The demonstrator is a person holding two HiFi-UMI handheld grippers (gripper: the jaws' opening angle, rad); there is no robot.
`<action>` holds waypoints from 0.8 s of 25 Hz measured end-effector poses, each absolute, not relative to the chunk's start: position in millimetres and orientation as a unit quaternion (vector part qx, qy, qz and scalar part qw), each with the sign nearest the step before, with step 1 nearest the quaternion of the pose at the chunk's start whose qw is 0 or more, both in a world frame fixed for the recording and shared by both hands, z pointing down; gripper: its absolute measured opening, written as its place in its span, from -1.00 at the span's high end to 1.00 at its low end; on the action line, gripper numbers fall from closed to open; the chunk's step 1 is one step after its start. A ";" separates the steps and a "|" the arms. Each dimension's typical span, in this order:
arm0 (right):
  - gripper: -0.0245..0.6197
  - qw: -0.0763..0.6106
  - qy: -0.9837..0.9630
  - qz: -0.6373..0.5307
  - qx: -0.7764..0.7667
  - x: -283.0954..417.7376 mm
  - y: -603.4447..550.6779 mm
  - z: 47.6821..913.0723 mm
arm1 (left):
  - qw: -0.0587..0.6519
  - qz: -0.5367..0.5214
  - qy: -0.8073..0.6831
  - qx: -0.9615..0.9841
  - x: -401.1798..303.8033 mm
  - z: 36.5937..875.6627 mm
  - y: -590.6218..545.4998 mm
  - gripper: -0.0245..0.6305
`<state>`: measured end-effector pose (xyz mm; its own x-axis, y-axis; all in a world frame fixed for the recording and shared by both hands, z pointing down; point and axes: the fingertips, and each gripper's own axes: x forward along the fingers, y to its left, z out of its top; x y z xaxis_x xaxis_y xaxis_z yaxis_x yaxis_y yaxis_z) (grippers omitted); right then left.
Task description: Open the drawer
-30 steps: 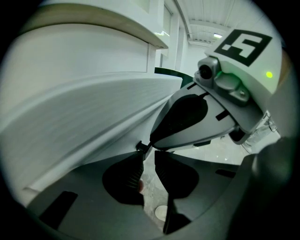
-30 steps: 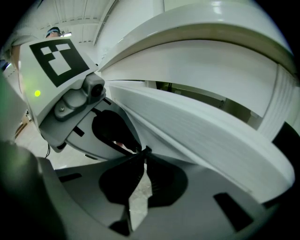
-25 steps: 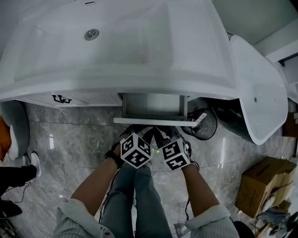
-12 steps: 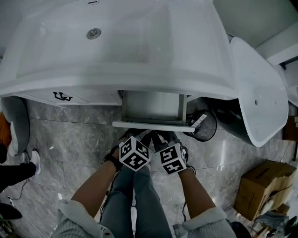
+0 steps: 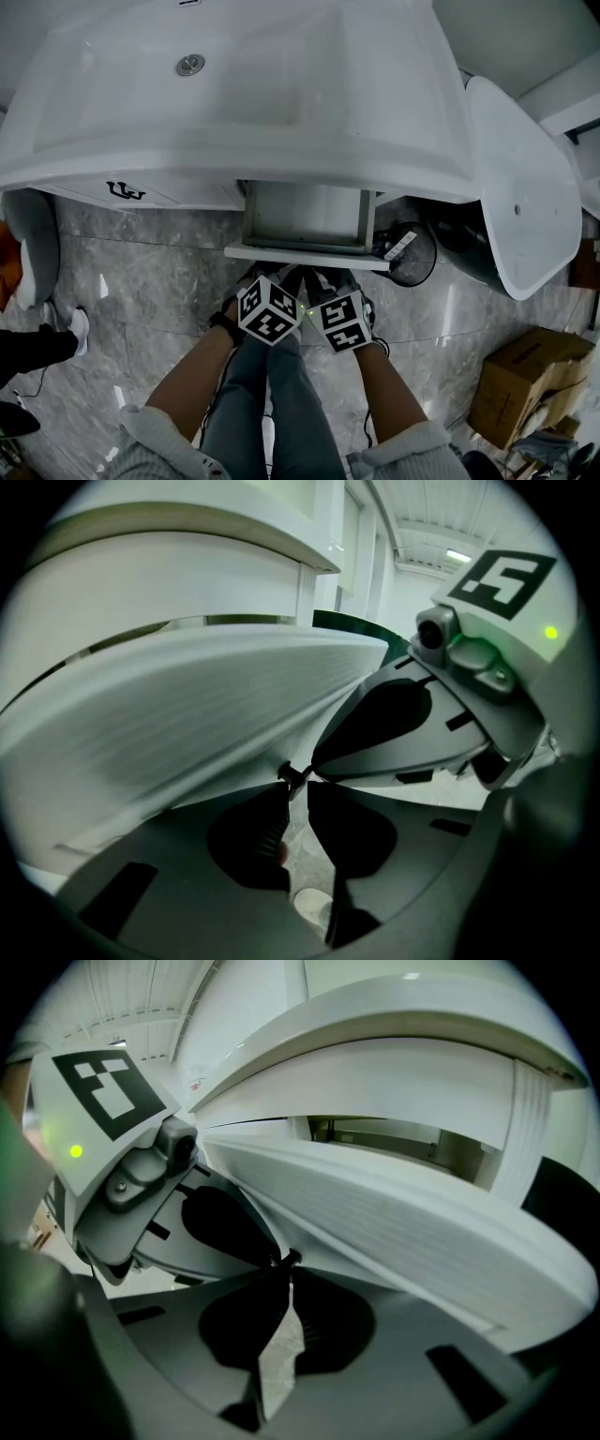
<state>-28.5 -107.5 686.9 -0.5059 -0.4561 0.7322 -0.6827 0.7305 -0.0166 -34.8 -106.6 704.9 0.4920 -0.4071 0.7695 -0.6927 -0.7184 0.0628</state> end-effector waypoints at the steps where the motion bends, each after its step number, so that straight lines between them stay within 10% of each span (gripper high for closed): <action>1: 0.89 0.366 -0.853 0.159 0.337 -28.5 -107.5 687.8 | 0.188 0.382 -0.329 0.843 -35.4 705.7 -107.3 0.71; 20: 0.89 0.348 -0.848 0.197 0.347 -24.0 -93.5 693.6 | 0.204 0.379 -0.350 0.832 -44.3 706.6 -97.1 0.70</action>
